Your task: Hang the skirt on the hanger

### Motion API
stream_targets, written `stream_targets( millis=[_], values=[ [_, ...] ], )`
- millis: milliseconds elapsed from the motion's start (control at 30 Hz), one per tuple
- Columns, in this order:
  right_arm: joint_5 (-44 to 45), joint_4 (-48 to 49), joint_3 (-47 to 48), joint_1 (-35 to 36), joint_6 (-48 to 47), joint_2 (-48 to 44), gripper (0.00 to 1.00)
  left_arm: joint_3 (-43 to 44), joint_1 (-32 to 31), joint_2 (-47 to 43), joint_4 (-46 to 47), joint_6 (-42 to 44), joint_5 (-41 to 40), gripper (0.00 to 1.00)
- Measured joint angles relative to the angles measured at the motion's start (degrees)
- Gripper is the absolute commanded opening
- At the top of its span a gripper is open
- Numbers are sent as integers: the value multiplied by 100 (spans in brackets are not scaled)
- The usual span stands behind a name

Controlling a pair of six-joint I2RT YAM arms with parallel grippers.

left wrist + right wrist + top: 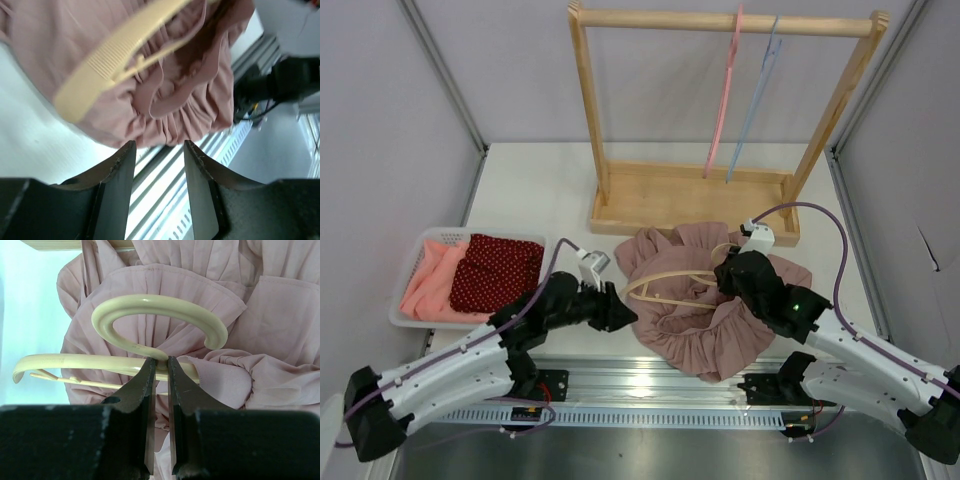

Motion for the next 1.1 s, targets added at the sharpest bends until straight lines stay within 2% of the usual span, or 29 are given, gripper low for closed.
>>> stream_targets(
  millis=[200,367,500,667,1100],
  values=[
    [-50,4,7,-37,2,28,0,-13,-970,981,433,-422,-664,51],
    [-72,2,9,-55,0,35,0,201,-1515,1932,612,-656,-1294,50],
    [-98,2,9,-68,2,37,0,728,-1698,2662,566,-807,-1810,50],
    [-127,0,9,-72,2,37,0,1152,-1770,3088,557,-916,-2214,45],
    [-177,2,9,-122,2,37,0,1276,-1947,3615,529,-1016,-2293,39]
  ],
)
